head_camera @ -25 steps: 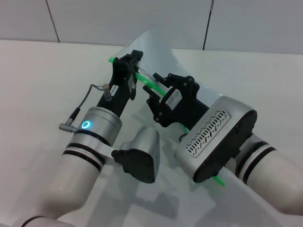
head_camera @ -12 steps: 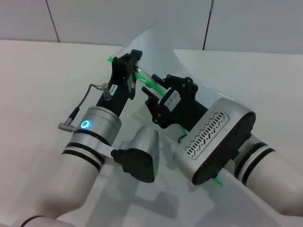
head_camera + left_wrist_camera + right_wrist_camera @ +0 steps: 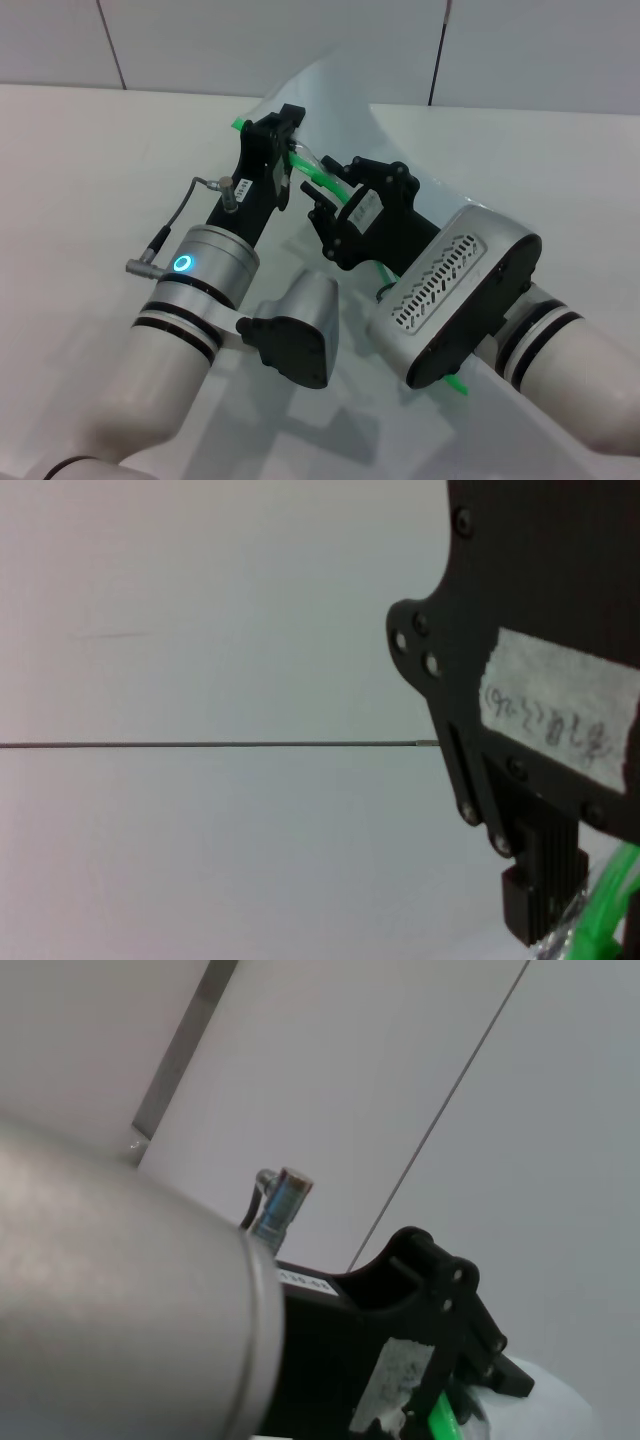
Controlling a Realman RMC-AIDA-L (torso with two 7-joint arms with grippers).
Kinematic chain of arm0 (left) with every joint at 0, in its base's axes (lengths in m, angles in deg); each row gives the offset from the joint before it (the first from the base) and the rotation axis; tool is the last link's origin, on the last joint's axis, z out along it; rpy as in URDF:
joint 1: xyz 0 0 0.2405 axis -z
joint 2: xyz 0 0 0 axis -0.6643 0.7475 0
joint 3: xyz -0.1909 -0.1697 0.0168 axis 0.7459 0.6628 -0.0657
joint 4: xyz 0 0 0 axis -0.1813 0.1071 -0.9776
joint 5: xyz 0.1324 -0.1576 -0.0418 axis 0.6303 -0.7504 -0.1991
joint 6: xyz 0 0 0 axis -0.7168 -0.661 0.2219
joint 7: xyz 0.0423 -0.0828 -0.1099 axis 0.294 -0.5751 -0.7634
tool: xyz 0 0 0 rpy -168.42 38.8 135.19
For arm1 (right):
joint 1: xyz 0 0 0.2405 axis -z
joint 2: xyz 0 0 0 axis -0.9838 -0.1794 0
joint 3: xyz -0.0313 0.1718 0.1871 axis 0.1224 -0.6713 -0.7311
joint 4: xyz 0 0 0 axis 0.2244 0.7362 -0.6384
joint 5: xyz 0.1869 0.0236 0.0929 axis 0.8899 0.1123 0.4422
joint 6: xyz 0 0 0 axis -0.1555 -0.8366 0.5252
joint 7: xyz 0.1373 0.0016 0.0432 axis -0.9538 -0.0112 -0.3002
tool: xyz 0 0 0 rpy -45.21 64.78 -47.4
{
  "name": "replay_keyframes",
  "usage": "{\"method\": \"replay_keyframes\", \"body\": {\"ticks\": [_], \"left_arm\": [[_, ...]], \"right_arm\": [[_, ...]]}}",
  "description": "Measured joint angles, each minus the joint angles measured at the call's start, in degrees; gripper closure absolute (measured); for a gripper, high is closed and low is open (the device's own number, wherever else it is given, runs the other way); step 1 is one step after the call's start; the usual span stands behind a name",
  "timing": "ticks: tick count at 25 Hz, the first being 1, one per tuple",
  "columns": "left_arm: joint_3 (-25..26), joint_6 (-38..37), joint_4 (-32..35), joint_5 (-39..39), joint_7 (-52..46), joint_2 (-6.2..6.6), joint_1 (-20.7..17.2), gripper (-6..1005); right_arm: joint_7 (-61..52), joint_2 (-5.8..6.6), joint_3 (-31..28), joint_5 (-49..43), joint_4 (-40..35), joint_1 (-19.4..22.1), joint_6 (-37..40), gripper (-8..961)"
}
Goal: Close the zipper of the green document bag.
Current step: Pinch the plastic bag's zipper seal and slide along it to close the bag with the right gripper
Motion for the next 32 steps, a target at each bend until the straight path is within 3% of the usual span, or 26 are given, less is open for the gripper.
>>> {"method": "replay_keyframes", "body": {"ticks": [32], "left_arm": [[0.0,0.2,0.0,0.4,0.2,0.0,0.0,945]], "right_arm": [[0.0,0.0,0.3,0.0,0.6,0.1,-1.7,867]]}}
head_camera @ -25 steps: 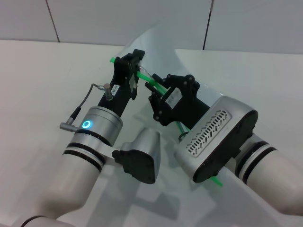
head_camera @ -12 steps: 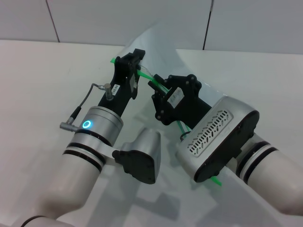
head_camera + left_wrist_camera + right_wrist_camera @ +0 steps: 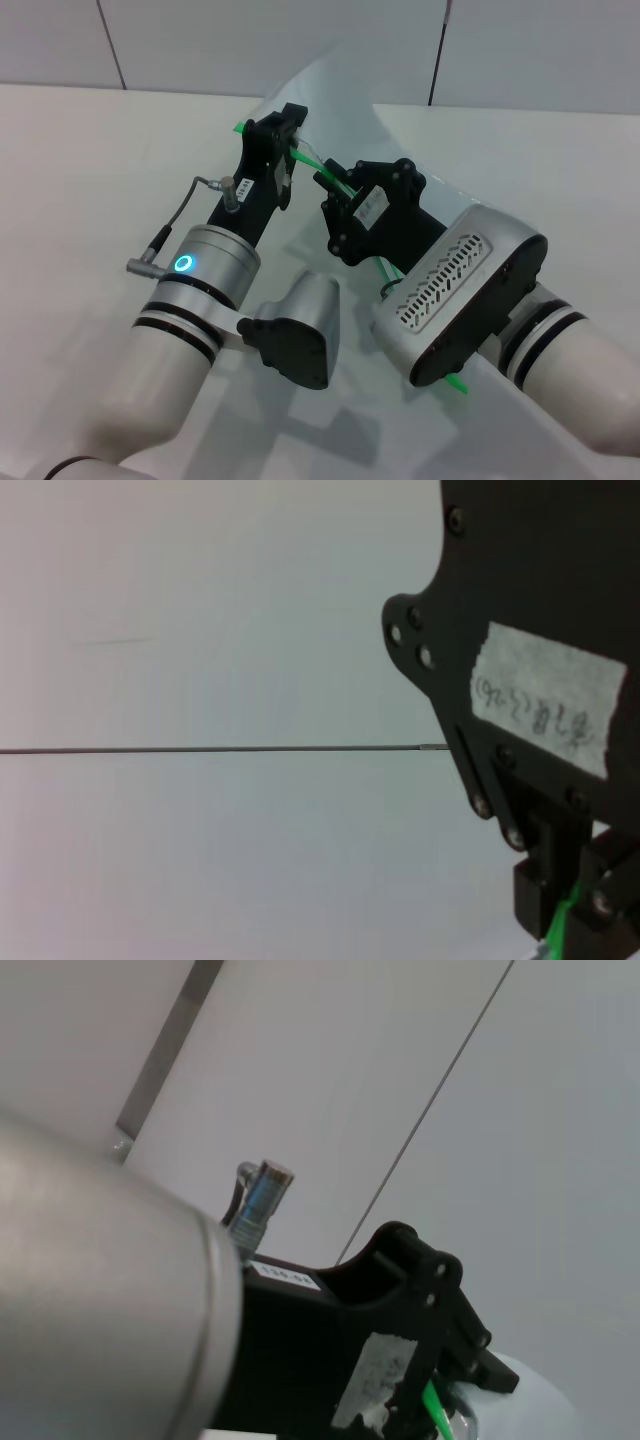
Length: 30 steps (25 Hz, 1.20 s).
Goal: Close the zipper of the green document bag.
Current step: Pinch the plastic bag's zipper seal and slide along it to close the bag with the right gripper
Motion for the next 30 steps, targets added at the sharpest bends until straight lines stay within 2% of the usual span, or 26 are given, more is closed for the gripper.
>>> {"method": "replay_keyframes", "body": {"ticks": [17,30], "left_arm": [[0.4,0.0,0.0,-0.2,-1.6,0.0,-0.2,944],[0.7,3.7,0.0,-0.8,-5.0,0.0,-0.5,944]], "right_arm": [[0.0,0.06,0.0,-0.3,0.2,0.2,0.4,872],[-0.6,0.09,-0.5,0.0,1.9,0.5,0.2,873]]}}
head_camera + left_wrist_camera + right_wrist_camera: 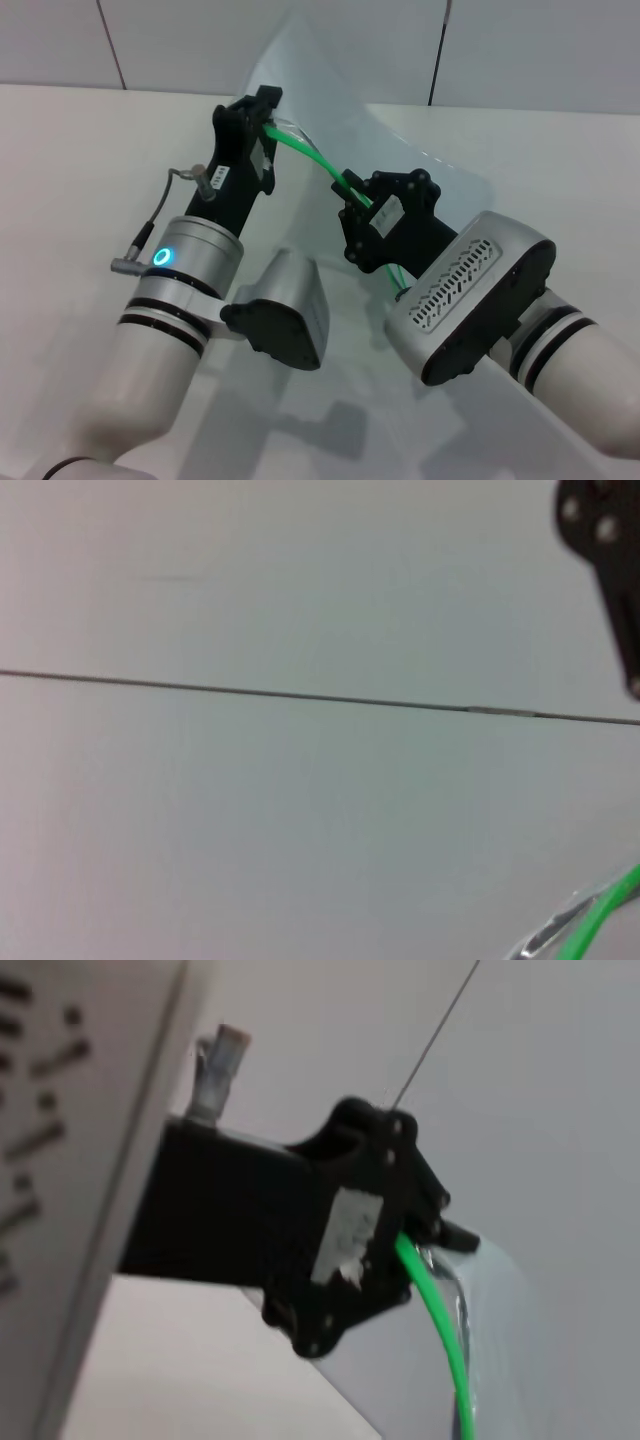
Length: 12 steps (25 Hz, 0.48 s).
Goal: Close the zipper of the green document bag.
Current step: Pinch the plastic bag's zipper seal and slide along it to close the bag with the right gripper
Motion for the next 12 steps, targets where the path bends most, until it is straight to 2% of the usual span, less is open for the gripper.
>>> {"method": "replay_keyframes", "body": {"ticks": [12], "left_arm": [[0.5,1.9,0.0,-0.5,-1.6,0.0,-0.5,944]], "right_arm": [[-0.7,-0.09,-1.5,0.2,2.1,0.2,-0.1,874]]}}
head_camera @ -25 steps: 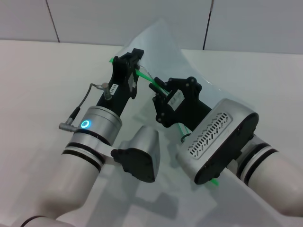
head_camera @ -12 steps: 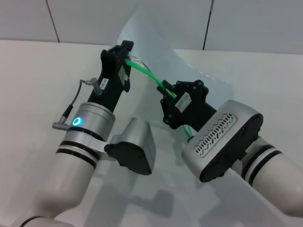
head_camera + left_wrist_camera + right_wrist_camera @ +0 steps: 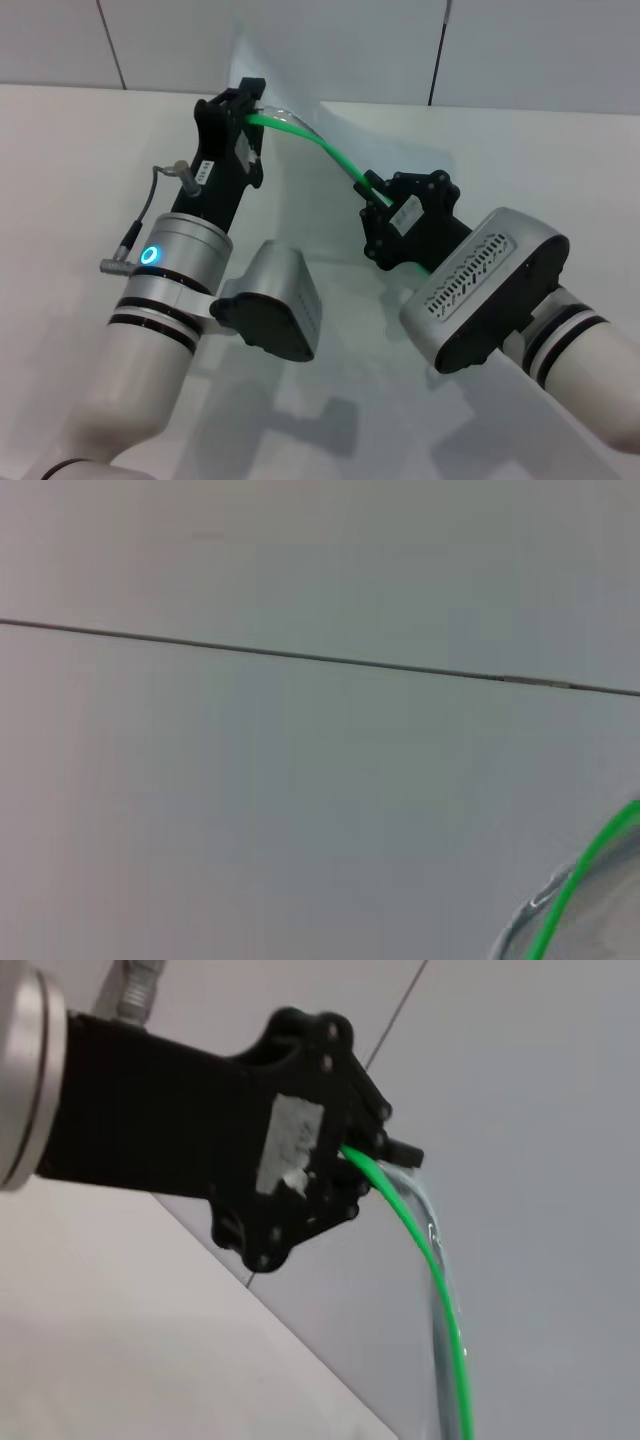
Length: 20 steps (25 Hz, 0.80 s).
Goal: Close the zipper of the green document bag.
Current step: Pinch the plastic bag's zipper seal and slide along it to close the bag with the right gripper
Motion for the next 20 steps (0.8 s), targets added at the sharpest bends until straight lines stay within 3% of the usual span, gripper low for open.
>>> {"method": "replay_keyframes", "body": {"ticks": [20], "left_arm": [[0.2,1.7,0.0,0.0,-1.1,0.0,-0.3,944]], "right_arm": [[-1.4,0.0,-1.5,0.1,2.3,0.2,0.0,874]]}}
